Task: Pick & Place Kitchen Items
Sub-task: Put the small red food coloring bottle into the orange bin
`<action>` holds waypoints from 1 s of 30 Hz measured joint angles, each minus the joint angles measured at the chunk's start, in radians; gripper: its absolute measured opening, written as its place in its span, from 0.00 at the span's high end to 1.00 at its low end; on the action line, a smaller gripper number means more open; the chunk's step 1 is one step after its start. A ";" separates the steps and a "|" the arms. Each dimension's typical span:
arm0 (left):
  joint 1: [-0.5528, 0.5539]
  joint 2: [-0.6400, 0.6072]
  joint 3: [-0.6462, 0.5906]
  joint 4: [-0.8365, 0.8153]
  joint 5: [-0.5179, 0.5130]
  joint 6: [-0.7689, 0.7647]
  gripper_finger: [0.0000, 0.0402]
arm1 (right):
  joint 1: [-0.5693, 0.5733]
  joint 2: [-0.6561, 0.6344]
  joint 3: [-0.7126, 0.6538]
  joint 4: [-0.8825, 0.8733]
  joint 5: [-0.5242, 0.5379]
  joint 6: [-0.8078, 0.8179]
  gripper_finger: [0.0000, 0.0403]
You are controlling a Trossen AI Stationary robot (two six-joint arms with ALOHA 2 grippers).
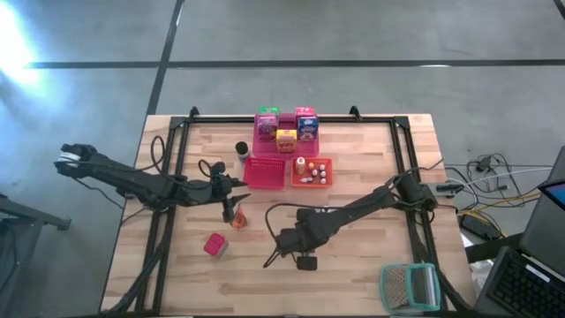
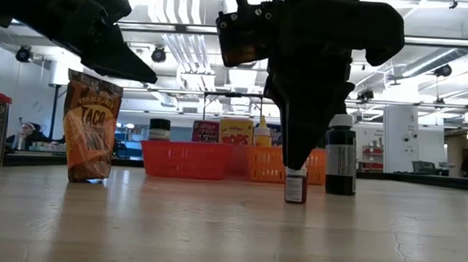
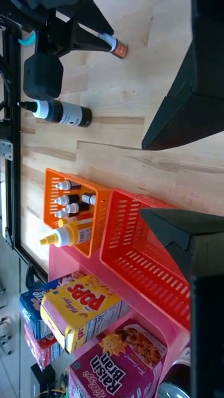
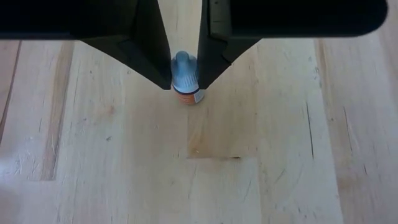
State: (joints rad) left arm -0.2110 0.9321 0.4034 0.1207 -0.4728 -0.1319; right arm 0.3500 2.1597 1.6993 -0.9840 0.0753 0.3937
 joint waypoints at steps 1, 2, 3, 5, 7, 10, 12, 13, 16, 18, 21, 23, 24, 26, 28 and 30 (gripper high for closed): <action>0.000 0.000 0.000 0.000 0.000 0.000 0.58 | 0.000 0.000 0.000 0.000 0.000 0.000 0.83; 0.000 0.000 0.000 0.000 0.000 0.000 0.58 | -0.001 0.000 0.000 -0.001 0.000 0.000 0.82; 0.000 0.000 0.000 0.000 0.000 0.000 0.58 | -0.002 0.000 0.000 -0.001 0.000 -0.002 0.81; 0.000 0.000 0.000 0.000 0.000 0.000 0.58 | -0.009 -0.001 0.000 -0.003 0.000 -0.006 0.80; 0.000 0.000 0.000 0.000 0.000 0.000 0.58 | -0.021 -0.002 0.005 -0.011 -0.001 -0.015 0.81; 0.000 0.000 0.000 0.000 0.000 0.000 0.58 | -0.043 -0.008 0.026 -0.013 -0.006 -0.063 0.84; 0.000 0.000 0.000 0.000 0.000 0.000 0.58 | -0.064 -0.017 0.044 -0.023 -0.008 -0.098 0.86; 0.000 0.000 0.000 0.000 0.000 0.000 0.58 | -0.075 -0.025 0.051 -0.030 -0.008 -0.112 0.86; 0.000 0.000 0.000 -0.003 0.000 0.000 0.58 | -0.118 -0.056 0.068 -0.060 -0.008 -0.145 0.86; 0.000 0.000 0.000 -0.005 0.000 0.000 0.58 | -0.150 -0.084 0.075 -0.085 -0.007 -0.167 0.84; 0.000 0.000 0.000 -0.005 0.000 0.000 0.58 | -0.202 -0.132 0.077 -0.118 -0.004 -0.192 0.81; 0.000 0.000 0.000 -0.006 0.000 0.000 0.58 | -0.241 -0.167 0.076 -0.142 -0.006 -0.201 0.80; 0.000 0.000 0.000 -0.007 0.000 0.000 0.58 | -0.261 -0.184 0.073 -0.153 -0.005 -0.208 0.81; 0.000 0.000 0.000 -0.009 0.000 0.000 0.58 | -0.304 -0.218 0.068 -0.165 -0.004 -0.219 0.82; 0.000 0.000 0.000 -0.010 0.000 0.000 0.58 | -0.346 -0.247 0.063 -0.165 -0.004 -0.226 0.85; 0.000 0.000 0.000 -0.010 0.000 0.000 0.58 | -0.385 -0.267 0.059 -0.165 -0.004 -0.241 0.86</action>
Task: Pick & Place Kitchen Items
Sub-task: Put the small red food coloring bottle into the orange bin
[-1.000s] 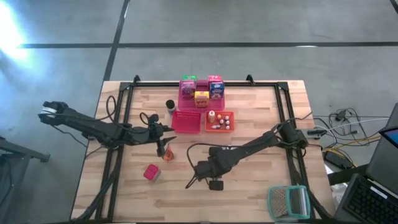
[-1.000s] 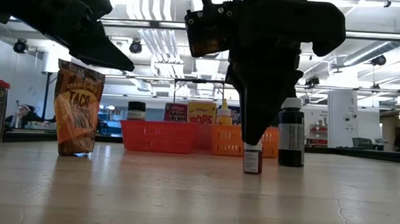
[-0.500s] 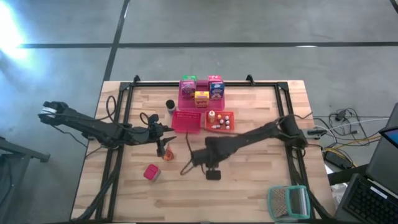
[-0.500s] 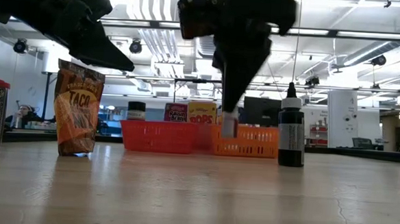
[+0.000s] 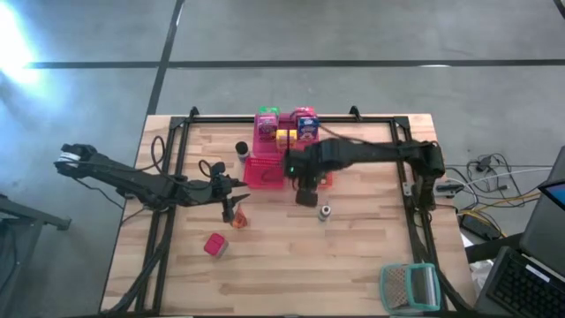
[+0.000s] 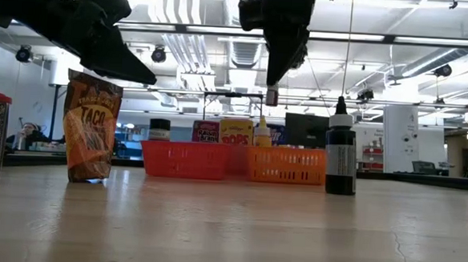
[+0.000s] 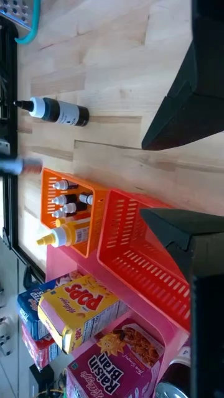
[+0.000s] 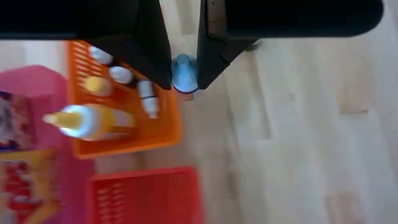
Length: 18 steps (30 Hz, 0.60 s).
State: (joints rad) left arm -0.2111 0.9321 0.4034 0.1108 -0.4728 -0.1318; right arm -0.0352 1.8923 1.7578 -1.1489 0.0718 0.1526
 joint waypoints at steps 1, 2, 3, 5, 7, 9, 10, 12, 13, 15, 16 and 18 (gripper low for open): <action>0.000 0.000 0.000 0.000 0.000 0.000 0.58 | -0.019 -0.006 -0.001 -0.001 0.000 -0.006 0.87; 0.000 0.000 0.000 0.000 0.000 0.000 0.58 | -0.037 -0.010 -0.002 0.000 -0.001 -0.013 0.87; 0.000 0.000 0.000 -0.001 0.000 0.000 0.58 | -0.054 -0.012 -0.003 0.000 0.000 -0.020 0.87; 0.000 0.000 0.000 -0.001 0.000 0.000 0.58 | -0.085 -0.012 -0.008 0.000 -0.001 -0.029 0.85; 0.000 0.000 0.000 -0.002 0.000 0.000 0.58 | -0.108 -0.011 -0.019 0.001 -0.001 -0.041 0.83; 0.000 0.000 0.000 -0.009 0.000 -0.005 0.58 | -0.124 -0.011 -0.040 0.003 -0.001 -0.045 0.81; 0.000 0.000 0.000 -0.015 0.000 -0.007 0.58 | -0.128 -0.011 -0.054 0.004 -0.003 -0.044 0.81; 0.000 0.000 0.000 -0.031 0.000 -0.020 0.58 | -0.135 -0.010 -0.086 0.007 -0.005 -0.038 0.81; 0.000 0.000 0.000 -0.037 0.000 -0.025 0.58 | -0.135 -0.010 -0.104 0.014 -0.005 -0.034 0.82; 0.000 0.000 0.000 -0.045 0.000 -0.031 0.58 | -0.137 -0.011 -0.143 0.046 -0.018 -0.033 0.85; 0.000 0.000 0.000 -0.048 0.000 -0.034 0.58 | -0.137 -0.012 -0.163 0.070 -0.022 -0.033 0.86; 0.000 0.000 0.000 -0.051 0.000 -0.045 0.58 | -0.136 -0.013 -0.197 0.098 -0.025 -0.032 0.87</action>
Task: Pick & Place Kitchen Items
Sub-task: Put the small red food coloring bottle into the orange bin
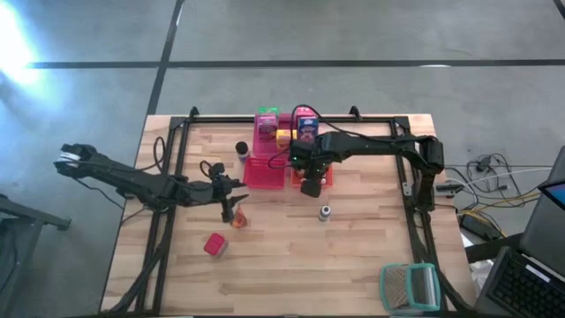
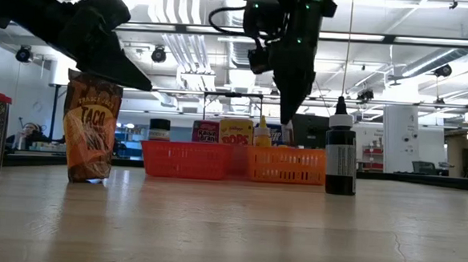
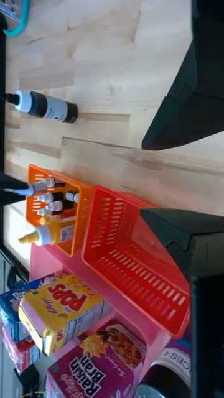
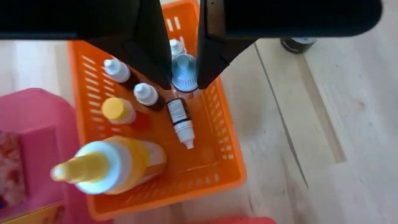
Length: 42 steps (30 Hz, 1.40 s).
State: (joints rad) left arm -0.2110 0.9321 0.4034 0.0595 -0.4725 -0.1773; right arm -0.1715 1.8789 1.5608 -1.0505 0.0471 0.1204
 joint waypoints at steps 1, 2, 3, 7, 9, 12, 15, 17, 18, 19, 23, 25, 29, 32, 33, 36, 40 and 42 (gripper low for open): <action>0.000 0.000 0.000 0.000 0.000 -0.005 0.58 | 0.000 -0.003 -0.016 0.015 -0.001 0.002 0.87; 0.000 0.000 0.000 -0.001 0.000 -0.009 0.58 | -0.001 -0.006 -0.031 0.031 -0.003 0.003 0.87; 0.000 0.000 0.000 -0.001 0.000 -0.009 0.58 | -0.002 -0.010 -0.045 0.046 -0.003 0.004 0.86; 0.000 0.000 0.000 -0.002 0.000 -0.010 0.58 | -0.003 -0.027 -0.113 0.091 -0.002 0.024 0.81; 0.000 0.000 0.000 -0.003 0.000 -0.010 0.58 | -0.002 -0.041 -0.147 0.122 -0.002 0.034 0.81; 0.000 0.000 0.000 -0.002 0.000 -0.010 0.58 | -0.005 -0.064 -0.197 0.190 -0.002 0.036 0.83; 0.000 0.000 0.000 -0.002 0.000 -0.012 0.58 | -0.010 -0.073 -0.234 0.231 -0.002 0.037 0.86; 0.000 0.000 0.000 -0.002 0.000 -0.013 0.58 | -0.016 -0.073 -0.249 0.244 -0.002 0.037 0.87; 0.000 0.000 0.000 -0.002 0.000 -0.014 0.58 | -0.018 -0.073 -0.257 0.244 -0.002 0.037 0.87; 0.000 0.000 0.000 -0.002 0.000 -0.014 0.58 | -0.022 -0.073 -0.264 0.243 -0.002 0.037 0.87; 0.000 0.000 0.000 -0.002 0.000 -0.014 0.58 | -0.032 -0.071 -0.278 0.253 -0.002 0.037 0.83; 0.000 0.000 0.000 -0.002 0.000 -0.014 0.58 | -0.035 -0.071 -0.284 0.265 0.004 0.036 0.81; 0.000 0.000 0.000 -0.002 0.000 -0.014 0.58 | -0.039 -0.071 -0.306 0.298 0.005 0.036 0.81; 0.000 0.000 0.000 -0.002 0.000 -0.014 0.58 | -0.044 -0.071 -0.329 0.326 0.006 0.034 0.85; 0.000 0.000 0.000 -0.002 0.000 -0.014 0.58 | -0.046 -0.071 -0.336 0.338 0.005 0.036 0.86; 0.000 0.000 0.000 -0.004 0.000 -0.014 0.58 | -0.053 -0.071 -0.344 0.341 0.006 0.037 0.90; 0.000 0.000 0.000 -0.009 0.000 -0.014 0.58 | -0.052 -0.071 -0.342 0.342 0.004 0.037 0.93; 0.000 0.000 0.000 -0.009 0.000 -0.014 0.58 | -0.052 -0.074 -0.337 0.344 0.001 0.037 0.93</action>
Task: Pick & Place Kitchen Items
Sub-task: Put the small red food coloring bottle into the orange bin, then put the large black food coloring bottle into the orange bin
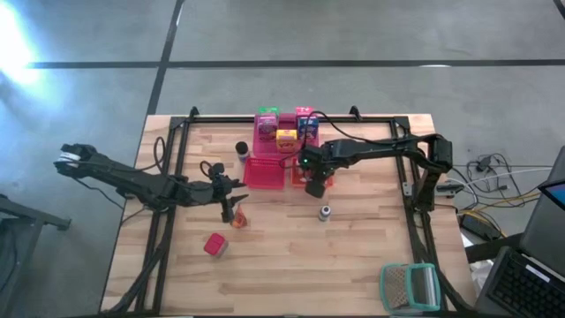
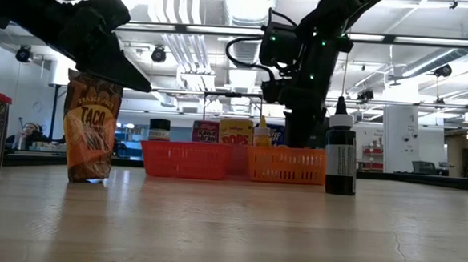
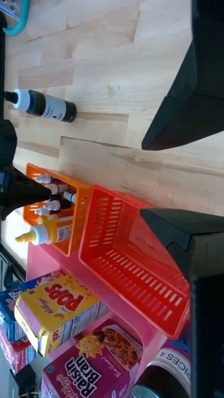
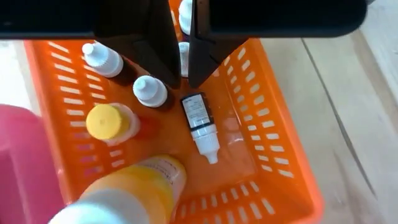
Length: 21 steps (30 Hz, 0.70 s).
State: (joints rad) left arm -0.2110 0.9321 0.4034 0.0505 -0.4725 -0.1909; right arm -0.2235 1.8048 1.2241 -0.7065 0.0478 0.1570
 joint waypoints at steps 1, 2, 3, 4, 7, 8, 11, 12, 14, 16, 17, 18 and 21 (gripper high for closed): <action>0.000 0.000 0.000 0.000 0.000 0.000 0.58 | 0.001 -0.004 0.003 -0.001 -0.001 0.000 0.93; 0.000 0.000 0.000 0.000 0.000 0.000 0.58 | 0.002 -0.010 0.007 0.000 -0.003 0.000 0.93; 0.000 0.000 0.000 0.000 0.000 0.000 0.58 | 0.003 -0.020 0.011 0.003 -0.004 0.000 0.93; 0.000 0.000 0.000 0.000 0.000 0.000 0.58 | 0.005 -0.029 0.013 0.007 -0.005 0.000 0.92; 0.000 0.000 0.000 0.000 0.000 0.000 0.58 | 0.007 -0.068 0.019 0.007 -0.038 0.013 0.90; 0.000 0.000 0.000 0.000 0.000 0.000 0.58 | 0.010 -0.083 0.021 0.006 -0.054 0.022 0.90; 0.000 0.000 0.000 0.000 0.000 0.000 0.58 | 0.036 -0.146 0.026 -0.022 -0.125 0.060 0.87; 0.000 0.000 0.000 0.000 0.000 0.000 0.58 | 0.056 -0.171 0.028 -0.032 -0.131 0.074 0.87; 0.000 0.000 0.000 0.000 0.000 0.001 0.58 | 0.105 -0.222 0.028 -0.076 -0.126 0.095 0.87; 0.000 0.000 0.000 0.000 0.000 0.000 0.58 | 0.165 -0.266 0.031 -0.127 -0.106 0.137 0.88; 0.000 0.000 0.000 0.000 0.000 0.000 0.58 | 0.197 -0.285 0.033 -0.156 -0.084 0.161 0.89; 0.000 0.000 0.000 0.001 0.000 0.000 0.58 | 0.230 -0.300 0.035 -0.183 -0.063 0.184 0.90; 0.000 0.000 0.000 0.001 0.000 0.000 0.58 | 0.327 -0.330 0.041 -0.216 -0.011 0.240 0.91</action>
State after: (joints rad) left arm -0.2108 0.9321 0.4034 0.0516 -0.4728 -0.1905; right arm 0.1033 1.4747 1.2655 -0.9226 0.0366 0.3973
